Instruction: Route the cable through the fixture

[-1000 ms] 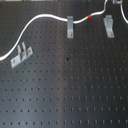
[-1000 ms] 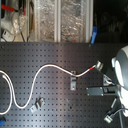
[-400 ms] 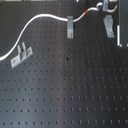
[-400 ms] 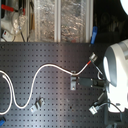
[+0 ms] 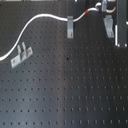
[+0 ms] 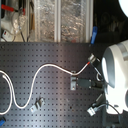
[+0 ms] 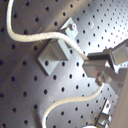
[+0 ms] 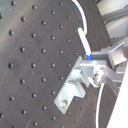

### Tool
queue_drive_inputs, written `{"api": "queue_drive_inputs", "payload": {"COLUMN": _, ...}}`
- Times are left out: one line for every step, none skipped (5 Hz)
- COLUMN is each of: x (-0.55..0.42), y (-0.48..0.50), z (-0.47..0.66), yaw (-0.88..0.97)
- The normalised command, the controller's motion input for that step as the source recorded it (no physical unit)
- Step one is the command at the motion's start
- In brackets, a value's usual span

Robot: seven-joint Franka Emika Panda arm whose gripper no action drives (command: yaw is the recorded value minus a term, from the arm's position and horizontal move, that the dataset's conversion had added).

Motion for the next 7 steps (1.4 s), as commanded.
{"api": "queue_drive_inputs", "payload": {"x": 0.000, "y": 0.057, "z": 0.00, "yaw": 0.00}}
{"api": "queue_drive_inputs", "payload": {"x": 0.003, "y": -0.002, "z": -0.36, "yaw": 0.00}}
{"api": "queue_drive_inputs", "payload": {"x": 0.000, "y": 0.000, "z": -0.02, "yaw": 0.00}}
{"api": "queue_drive_inputs", "payload": {"x": -0.020, "y": -0.002, "z": -0.37, "yaw": 0.00}}
{"api": "queue_drive_inputs", "payload": {"x": -0.277, "y": -0.003, "z": 0.00, "yaw": 0.31}}
{"api": "queue_drive_inputs", "payload": {"x": -0.362, "y": 0.019, "z": 0.00, "yaw": 0.56}}
{"api": "queue_drive_inputs", "payload": {"x": -0.025, "y": 0.004, "z": 0.00, "yaw": 0.00}}
